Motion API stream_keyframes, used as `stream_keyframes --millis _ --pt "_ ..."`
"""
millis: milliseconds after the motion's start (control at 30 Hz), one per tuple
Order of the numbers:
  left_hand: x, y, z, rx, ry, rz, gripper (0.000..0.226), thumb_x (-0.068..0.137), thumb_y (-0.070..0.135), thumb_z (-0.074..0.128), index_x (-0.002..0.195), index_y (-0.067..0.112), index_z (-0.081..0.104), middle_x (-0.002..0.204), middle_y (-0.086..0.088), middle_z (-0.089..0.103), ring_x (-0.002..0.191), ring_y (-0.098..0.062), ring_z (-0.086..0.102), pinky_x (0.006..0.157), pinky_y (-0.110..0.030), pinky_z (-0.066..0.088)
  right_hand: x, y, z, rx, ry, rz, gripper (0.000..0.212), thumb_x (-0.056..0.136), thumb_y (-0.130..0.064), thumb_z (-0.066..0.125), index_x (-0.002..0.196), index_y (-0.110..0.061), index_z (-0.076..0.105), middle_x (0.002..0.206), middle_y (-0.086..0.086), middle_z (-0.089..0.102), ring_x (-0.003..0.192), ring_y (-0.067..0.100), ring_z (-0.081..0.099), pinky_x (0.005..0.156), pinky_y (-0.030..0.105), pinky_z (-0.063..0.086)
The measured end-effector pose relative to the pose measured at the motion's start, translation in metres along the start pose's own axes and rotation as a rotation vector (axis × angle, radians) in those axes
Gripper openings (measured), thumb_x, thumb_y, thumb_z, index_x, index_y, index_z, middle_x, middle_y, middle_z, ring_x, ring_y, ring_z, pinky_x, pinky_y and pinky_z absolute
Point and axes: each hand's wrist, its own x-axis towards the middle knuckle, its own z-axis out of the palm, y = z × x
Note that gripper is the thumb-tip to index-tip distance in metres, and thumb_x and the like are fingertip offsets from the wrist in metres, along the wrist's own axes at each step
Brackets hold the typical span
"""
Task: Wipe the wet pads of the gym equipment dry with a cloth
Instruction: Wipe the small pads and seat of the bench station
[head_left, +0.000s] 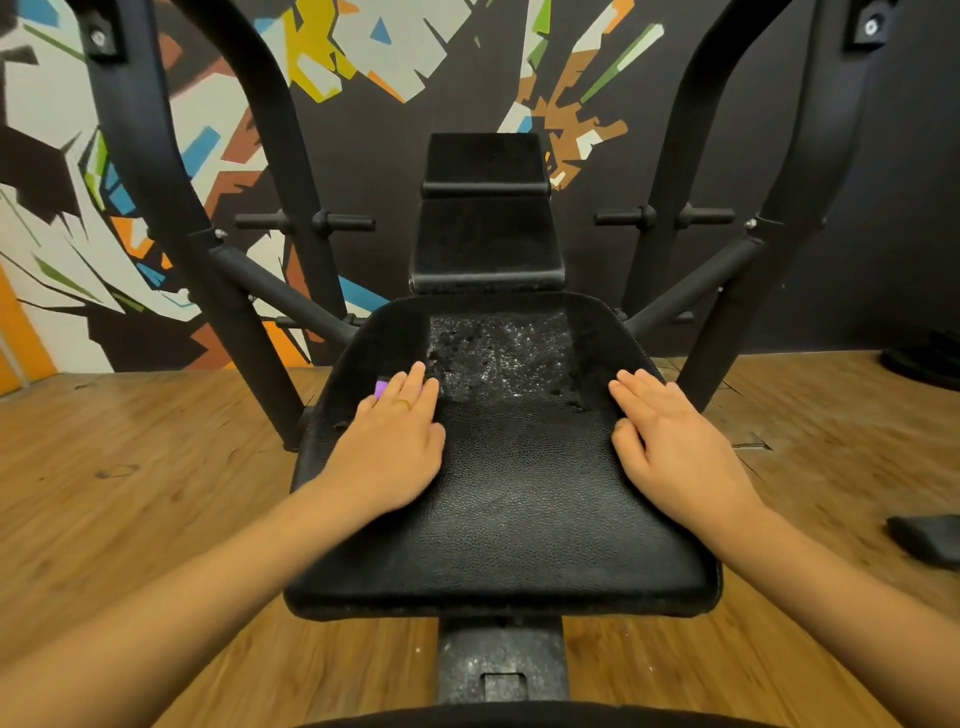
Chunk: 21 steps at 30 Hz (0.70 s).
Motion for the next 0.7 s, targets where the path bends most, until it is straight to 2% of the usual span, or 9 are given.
stream_keyframes --millis 100,200,300,434,568,701 --pt "-0.001 0.002 0.001 0.013 0.020 -0.034 0.060 0.109 0.035 0.027 0.162 0.010 0.011 0.170 -0.010 0.001 0.156 -0.026 0.003 0.124 -0.044 0.013 0.001 -0.002 -0.002 0.009 -0.007 0.005 0.050 0.104 -0.026 0.040 0.152 -0.012 0.043 0.160 0.004 0.038 0.151 0.018 0.027 0.123 0.031 0.008" --pt "0.003 0.013 -0.004 -0.031 -0.057 -0.029 0.061 0.109 0.034 0.027 0.161 0.008 0.008 0.170 -0.011 -0.004 0.156 -0.027 -0.002 0.124 -0.046 0.009 0.001 -0.004 -0.001 0.007 0.004 -0.003 0.049 0.104 -0.023 0.043 0.151 -0.011 0.045 0.159 0.005 0.040 0.151 0.019 0.028 0.123 0.032 0.010" --pt "0.002 0.040 0.004 -0.029 -0.015 0.032 0.062 0.107 0.033 0.028 0.160 0.005 0.010 0.169 -0.012 -0.003 0.156 -0.028 -0.001 0.125 -0.048 0.010 0.000 -0.002 -0.001 0.002 0.012 0.004 0.049 0.104 -0.025 0.038 0.150 -0.011 0.046 0.158 0.005 0.042 0.150 0.019 0.029 0.122 0.030 0.009" --pt "-0.008 0.069 0.019 0.000 0.040 0.157 0.062 0.108 0.033 0.027 0.161 0.006 0.008 0.169 -0.011 -0.004 0.156 -0.027 -0.001 0.126 -0.044 0.008 0.000 -0.003 -0.001 0.009 0.010 0.005 0.049 0.103 -0.022 0.043 0.150 -0.010 0.046 0.158 0.005 0.041 0.150 0.019 0.029 0.121 0.028 0.008" --pt "-0.016 0.049 0.021 0.010 0.107 0.153 0.059 0.108 0.033 0.025 0.162 0.011 0.012 0.170 -0.008 0.001 0.156 -0.022 0.003 0.126 -0.040 0.013 0.000 -0.001 0.001 0.012 0.014 0.006 0.048 0.104 -0.023 0.042 0.151 -0.011 0.045 0.158 0.005 0.040 0.151 0.018 0.028 0.121 0.028 0.007" --pt "-0.018 0.034 0.019 0.068 0.107 0.109 0.059 0.108 0.033 0.025 0.162 0.011 0.012 0.170 -0.008 0.003 0.156 -0.024 0.005 0.125 -0.041 0.014 0.000 -0.001 0.001 0.020 0.022 0.009 0.049 0.104 -0.024 0.042 0.151 -0.012 0.045 0.158 0.004 0.041 0.150 0.018 0.029 0.121 0.028 0.008"
